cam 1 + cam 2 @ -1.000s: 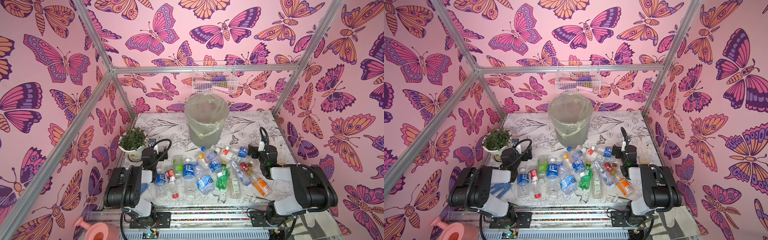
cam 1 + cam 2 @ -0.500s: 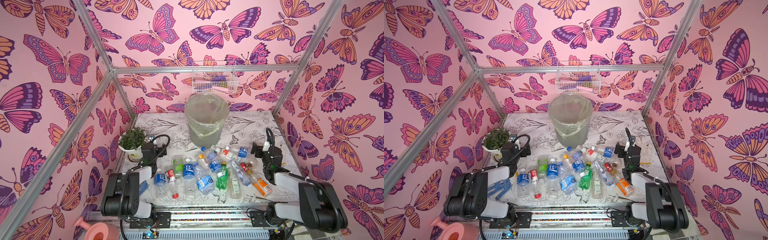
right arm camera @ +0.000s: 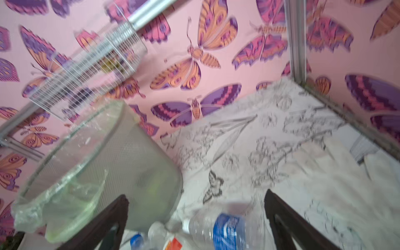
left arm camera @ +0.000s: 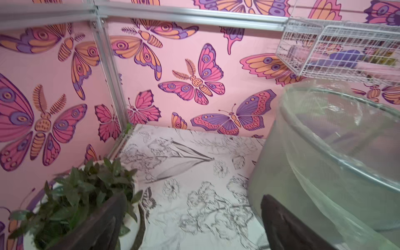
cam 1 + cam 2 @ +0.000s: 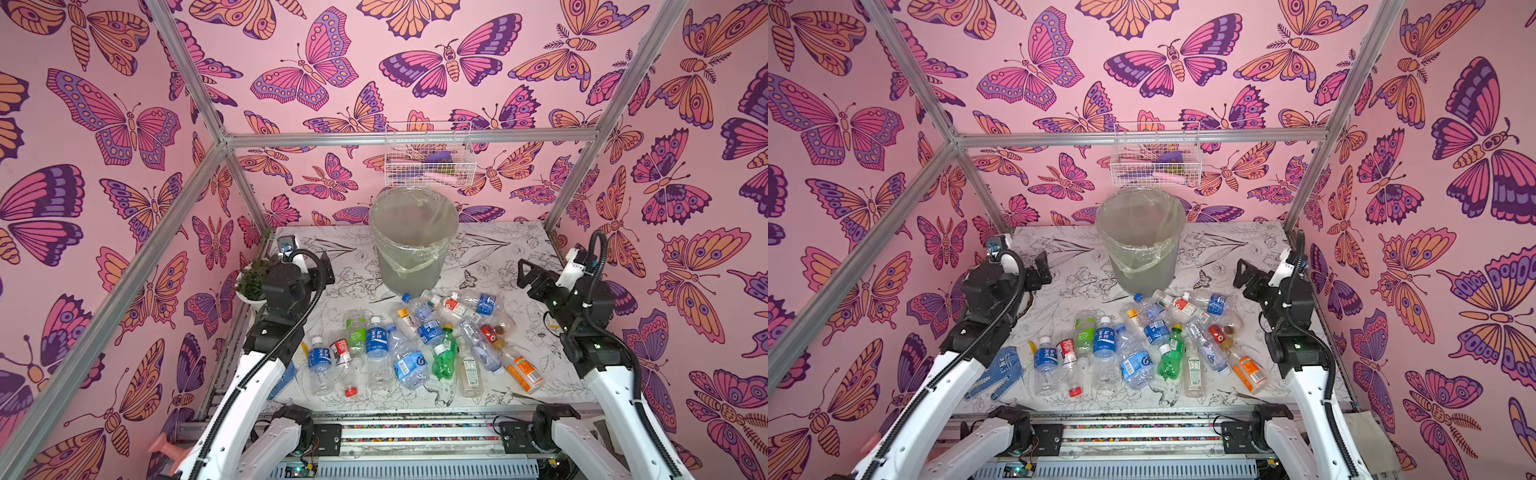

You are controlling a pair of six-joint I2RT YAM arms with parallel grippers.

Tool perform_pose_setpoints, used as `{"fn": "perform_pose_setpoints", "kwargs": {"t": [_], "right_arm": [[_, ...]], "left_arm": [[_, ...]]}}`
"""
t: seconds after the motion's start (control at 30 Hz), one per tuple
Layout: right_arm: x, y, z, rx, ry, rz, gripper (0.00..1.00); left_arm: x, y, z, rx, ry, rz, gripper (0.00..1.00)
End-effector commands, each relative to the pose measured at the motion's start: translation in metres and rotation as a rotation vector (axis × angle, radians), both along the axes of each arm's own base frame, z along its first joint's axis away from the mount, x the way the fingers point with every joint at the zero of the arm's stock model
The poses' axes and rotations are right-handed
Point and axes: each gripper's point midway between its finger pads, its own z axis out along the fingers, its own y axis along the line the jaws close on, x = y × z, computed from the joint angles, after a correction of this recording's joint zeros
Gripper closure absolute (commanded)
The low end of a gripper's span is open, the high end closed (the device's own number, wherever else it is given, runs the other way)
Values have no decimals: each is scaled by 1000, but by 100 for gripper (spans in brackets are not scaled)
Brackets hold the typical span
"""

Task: Throw the plastic bottles in the bin
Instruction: Pick up the plastic bottle from the center of the table.

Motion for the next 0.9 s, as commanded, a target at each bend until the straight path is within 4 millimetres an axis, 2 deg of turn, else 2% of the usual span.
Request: {"fn": "perform_pose_setpoints", "kwargs": {"t": [0.0, 0.17, 0.37, 0.53, 0.67, 0.73, 0.87], "right_arm": [[-31, 11, -42, 21, 234, 58, 1], [-52, 19, -63, 10, 351, 110, 1], [-74, 35, -76, -30, 438, 205, 1], [-76, 64, -84, -148, 416, 324, 0], [-74, 93, -97, -215, 395, 410, 1], [-74, 108, -101, -257, 395, 460, 2], [-75, 141, -104, -335, 401, 587, 6]], "left_arm": [[-18, -13, -38, -62, 177, -12, 1], [-32, -50, -42, -109, 241, -123, 1], [-57, -87, -63, -197, 335, -232, 0], [-79, -129, -98, -249, 463, -331, 2], [-91, -152, -120, -277, 547, -364, 4], [-98, -162, -125, -277, 570, -385, 4], [-106, -168, -137, -282, 606, -397, 4]]}}
